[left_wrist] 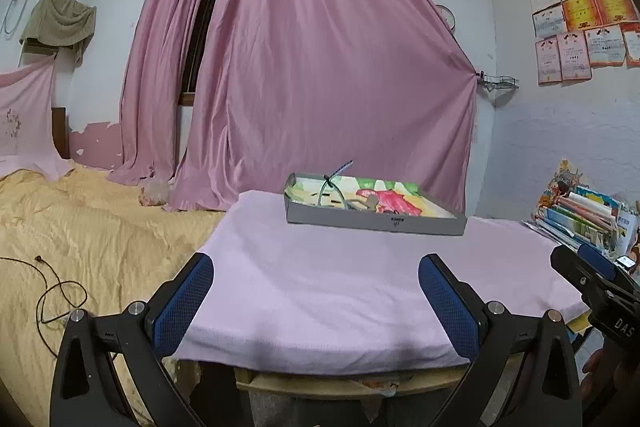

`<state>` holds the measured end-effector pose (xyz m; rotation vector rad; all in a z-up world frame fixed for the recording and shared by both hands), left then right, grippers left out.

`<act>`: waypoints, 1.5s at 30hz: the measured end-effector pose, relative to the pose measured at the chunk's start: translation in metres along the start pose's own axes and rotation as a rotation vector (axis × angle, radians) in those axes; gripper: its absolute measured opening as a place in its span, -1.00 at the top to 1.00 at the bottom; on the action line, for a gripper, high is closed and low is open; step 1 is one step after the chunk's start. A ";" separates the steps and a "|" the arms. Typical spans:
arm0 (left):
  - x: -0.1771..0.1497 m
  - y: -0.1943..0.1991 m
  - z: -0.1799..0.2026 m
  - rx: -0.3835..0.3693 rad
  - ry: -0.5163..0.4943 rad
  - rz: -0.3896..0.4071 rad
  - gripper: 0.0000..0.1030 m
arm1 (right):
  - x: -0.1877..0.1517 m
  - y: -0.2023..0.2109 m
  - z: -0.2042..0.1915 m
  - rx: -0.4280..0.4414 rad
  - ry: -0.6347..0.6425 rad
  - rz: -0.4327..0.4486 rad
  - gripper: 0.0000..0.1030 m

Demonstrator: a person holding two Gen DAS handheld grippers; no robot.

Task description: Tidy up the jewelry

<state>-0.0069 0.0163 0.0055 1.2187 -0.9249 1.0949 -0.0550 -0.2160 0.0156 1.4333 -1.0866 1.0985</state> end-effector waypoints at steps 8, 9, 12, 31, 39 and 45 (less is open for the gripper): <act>-0.008 0.001 -0.003 0.004 -0.001 -0.013 -1.00 | -0.009 0.002 0.001 -0.017 0.001 -0.014 -0.83; -0.009 0.001 -0.002 0.005 -0.004 -0.014 -1.00 | -0.008 0.001 0.001 -0.020 0.002 -0.016 -0.83; -0.010 0.000 -0.001 0.005 -0.010 -0.019 -1.00 | -0.009 -0.001 0.001 -0.024 -0.001 -0.024 -0.83; -0.011 0.000 0.000 0.007 -0.007 -0.026 -1.00 | -0.010 -0.005 -0.001 -0.026 -0.003 -0.029 -0.83; -0.011 0.000 0.000 0.005 -0.008 -0.027 -1.00 | -0.009 -0.005 -0.001 -0.025 -0.004 -0.029 -0.83; -0.011 -0.001 0.000 0.006 -0.008 -0.028 -1.00 | -0.011 -0.006 -0.001 -0.026 -0.005 -0.030 -0.83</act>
Point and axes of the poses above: each gripper's, at about its wrist camera, not at the fingertips, and y roughly against the way its jaws point, z to its right, x to its top, the point moved 6 cm from there along -y, roughly the way its jaws point, and after that the axes turned 1 degree about x, right-handed, at the moved point
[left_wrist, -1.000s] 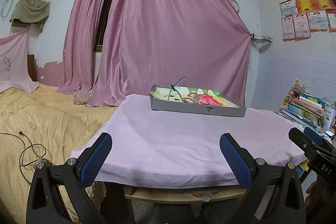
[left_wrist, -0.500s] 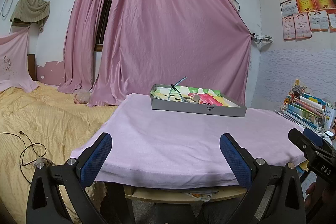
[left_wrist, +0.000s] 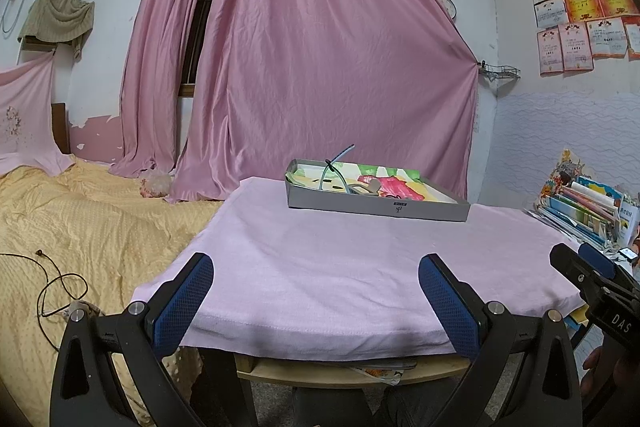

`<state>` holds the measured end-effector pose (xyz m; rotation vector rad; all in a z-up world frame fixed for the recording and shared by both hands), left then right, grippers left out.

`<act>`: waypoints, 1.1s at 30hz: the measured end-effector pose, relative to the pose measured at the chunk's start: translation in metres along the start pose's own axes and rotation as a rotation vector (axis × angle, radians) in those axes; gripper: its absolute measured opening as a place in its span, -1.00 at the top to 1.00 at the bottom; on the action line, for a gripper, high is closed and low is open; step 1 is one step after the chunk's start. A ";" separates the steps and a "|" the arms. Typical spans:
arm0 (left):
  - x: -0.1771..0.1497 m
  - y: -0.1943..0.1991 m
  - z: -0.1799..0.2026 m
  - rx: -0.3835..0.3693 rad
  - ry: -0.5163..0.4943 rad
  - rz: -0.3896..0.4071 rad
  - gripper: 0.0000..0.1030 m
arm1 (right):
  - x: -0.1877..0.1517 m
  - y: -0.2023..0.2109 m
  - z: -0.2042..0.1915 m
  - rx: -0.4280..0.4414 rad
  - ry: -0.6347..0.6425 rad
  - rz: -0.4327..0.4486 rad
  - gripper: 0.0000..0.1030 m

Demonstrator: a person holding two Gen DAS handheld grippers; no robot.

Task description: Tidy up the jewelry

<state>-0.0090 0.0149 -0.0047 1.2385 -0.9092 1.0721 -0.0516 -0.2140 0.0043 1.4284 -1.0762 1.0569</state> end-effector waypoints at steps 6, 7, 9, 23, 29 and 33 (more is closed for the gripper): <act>-0.002 -0.001 0.001 -0.002 -0.003 -0.003 -1.00 | -0.004 -0.002 0.001 -0.002 -0.004 -0.002 -0.83; -0.002 -0.001 0.001 -0.002 -0.004 -0.004 -1.00 | -0.004 -0.001 0.001 -0.002 -0.004 -0.002 -0.83; -0.002 -0.002 0.001 -0.003 -0.005 -0.005 -1.00 | -0.004 -0.002 0.001 -0.002 -0.004 -0.002 -0.83; -0.002 -0.003 0.001 -0.003 -0.004 -0.006 -1.00 | -0.005 -0.001 0.001 -0.002 -0.004 -0.002 -0.83; -0.001 -0.003 0.000 -0.002 -0.004 -0.007 -1.00 | -0.007 -0.003 0.001 -0.002 -0.004 -0.006 -0.83; -0.002 -0.003 0.000 -0.002 -0.004 -0.008 -1.00 | -0.007 -0.003 0.001 -0.002 -0.005 -0.007 -0.83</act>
Point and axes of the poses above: each gripper's, at about its wrist camera, not at the fingertips, and y roughly against the way its jaws point, z to its right, x to its top, the point moved 6 cm from there along -y, roughly the way its jaws point, and after that the axes turned 1 degree about x, right-handed, at the moved point
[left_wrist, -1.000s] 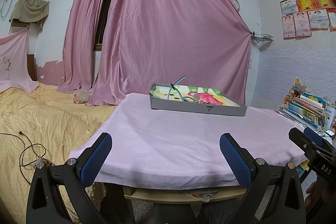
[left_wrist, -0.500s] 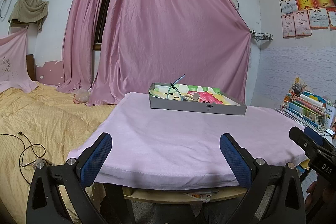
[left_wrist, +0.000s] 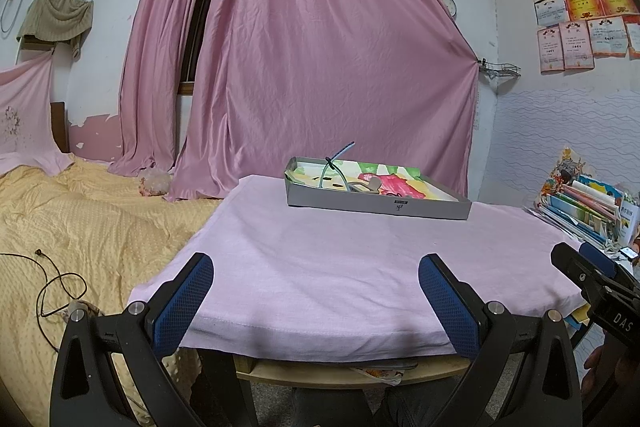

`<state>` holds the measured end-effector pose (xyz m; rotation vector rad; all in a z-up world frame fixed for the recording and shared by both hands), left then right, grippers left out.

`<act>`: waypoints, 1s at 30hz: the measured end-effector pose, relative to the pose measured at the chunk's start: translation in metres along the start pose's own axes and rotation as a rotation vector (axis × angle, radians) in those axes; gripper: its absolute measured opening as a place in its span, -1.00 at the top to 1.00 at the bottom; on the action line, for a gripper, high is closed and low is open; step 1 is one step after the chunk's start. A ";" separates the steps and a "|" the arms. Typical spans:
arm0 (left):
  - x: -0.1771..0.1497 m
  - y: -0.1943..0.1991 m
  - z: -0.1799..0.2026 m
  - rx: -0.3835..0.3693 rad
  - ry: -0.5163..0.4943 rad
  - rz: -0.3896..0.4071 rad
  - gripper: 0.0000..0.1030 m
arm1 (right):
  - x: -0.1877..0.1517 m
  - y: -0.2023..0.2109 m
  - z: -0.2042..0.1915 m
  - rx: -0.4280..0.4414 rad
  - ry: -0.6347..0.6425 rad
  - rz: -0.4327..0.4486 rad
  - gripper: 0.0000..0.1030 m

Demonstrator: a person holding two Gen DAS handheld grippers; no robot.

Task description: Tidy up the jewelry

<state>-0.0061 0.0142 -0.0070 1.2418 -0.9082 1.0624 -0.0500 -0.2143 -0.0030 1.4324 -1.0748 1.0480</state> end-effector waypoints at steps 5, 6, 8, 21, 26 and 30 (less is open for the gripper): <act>0.000 -0.001 0.000 -0.001 0.000 -0.001 -1.00 | -0.002 0.000 -0.001 0.000 -0.001 -0.003 -0.83; 0.000 -0.001 0.000 0.000 0.000 -0.002 -1.00 | -0.001 -0.001 -0.001 0.000 -0.001 -0.003 -0.83; 0.000 0.000 0.000 0.000 0.000 -0.002 -1.00 | -0.003 -0.001 -0.001 0.000 -0.002 -0.005 -0.83; -0.003 -0.001 -0.001 -0.001 0.001 -0.005 -1.00 | -0.002 -0.003 -0.002 0.000 -0.003 -0.010 -0.83; -0.005 -0.002 -0.002 -0.001 0.001 -0.008 -1.00 | -0.004 -0.003 -0.003 0.000 -0.003 -0.012 -0.83; -0.006 -0.002 -0.001 0.000 0.001 -0.008 -1.00 | -0.003 -0.003 -0.002 0.000 -0.003 -0.012 -0.83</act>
Point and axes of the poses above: each gripper's, at about its wrist camera, not at the fingertips, and y roughly against the way its jaws point, z to its right, x to its top, the point moved 6 cm from there along -y, roughly the way its jaws point, and after that the axes turned 1 degree about x, right-handed, at the moved point
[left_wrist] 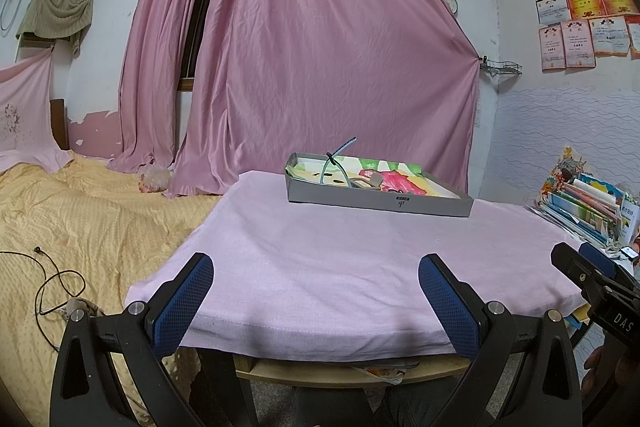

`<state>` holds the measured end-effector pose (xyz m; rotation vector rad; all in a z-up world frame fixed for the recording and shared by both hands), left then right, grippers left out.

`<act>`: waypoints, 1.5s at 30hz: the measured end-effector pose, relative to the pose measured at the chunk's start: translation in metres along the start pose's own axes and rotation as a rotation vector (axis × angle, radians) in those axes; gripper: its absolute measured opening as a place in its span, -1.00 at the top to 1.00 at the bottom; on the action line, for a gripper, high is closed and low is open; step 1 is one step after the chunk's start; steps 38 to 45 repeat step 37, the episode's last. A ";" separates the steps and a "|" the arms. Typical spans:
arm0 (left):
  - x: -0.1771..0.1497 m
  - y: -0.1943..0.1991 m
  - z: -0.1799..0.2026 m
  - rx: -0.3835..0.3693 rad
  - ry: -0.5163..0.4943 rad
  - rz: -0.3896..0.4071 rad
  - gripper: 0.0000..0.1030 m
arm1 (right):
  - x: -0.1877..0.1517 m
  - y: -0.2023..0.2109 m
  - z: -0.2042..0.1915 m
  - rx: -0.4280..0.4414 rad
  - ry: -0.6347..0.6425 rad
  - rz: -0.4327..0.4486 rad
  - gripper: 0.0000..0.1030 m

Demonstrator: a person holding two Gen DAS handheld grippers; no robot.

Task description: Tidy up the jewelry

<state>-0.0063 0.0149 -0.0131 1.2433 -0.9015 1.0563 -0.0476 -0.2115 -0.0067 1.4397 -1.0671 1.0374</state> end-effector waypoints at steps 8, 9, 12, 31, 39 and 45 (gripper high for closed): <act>0.001 -0.001 0.000 0.000 0.000 -0.001 -1.00 | 0.000 0.000 0.000 0.000 0.000 -0.001 -0.83; 0.001 -0.001 0.000 0.000 0.000 -0.002 -1.00 | 0.001 0.000 0.000 0.000 0.000 -0.001 -0.83; -0.003 -0.002 0.000 -0.005 -0.004 -0.006 -1.00 | 0.000 0.000 0.000 -0.001 -0.001 -0.002 -0.83; -0.003 -0.007 0.002 0.016 -0.016 -0.013 -1.00 | -0.003 -0.011 -0.001 -0.011 -0.009 -0.025 -0.83; 0.002 -0.015 0.002 0.021 -0.020 -0.029 -1.00 | -0.003 -0.017 -0.001 -0.014 -0.019 -0.041 -0.83; 0.002 -0.015 0.002 0.021 -0.020 -0.029 -1.00 | -0.003 -0.017 -0.001 -0.014 -0.019 -0.041 -0.83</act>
Point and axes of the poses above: each gripper's, at about its wrist camera, not at the fingertips, and y roughly against the way its jaws point, z to its right, x to its top, the point moved 6 cm from there along -y, roughly the way its jaws point, and after that the axes turned 1 degree about x, right-handed, at the moved point
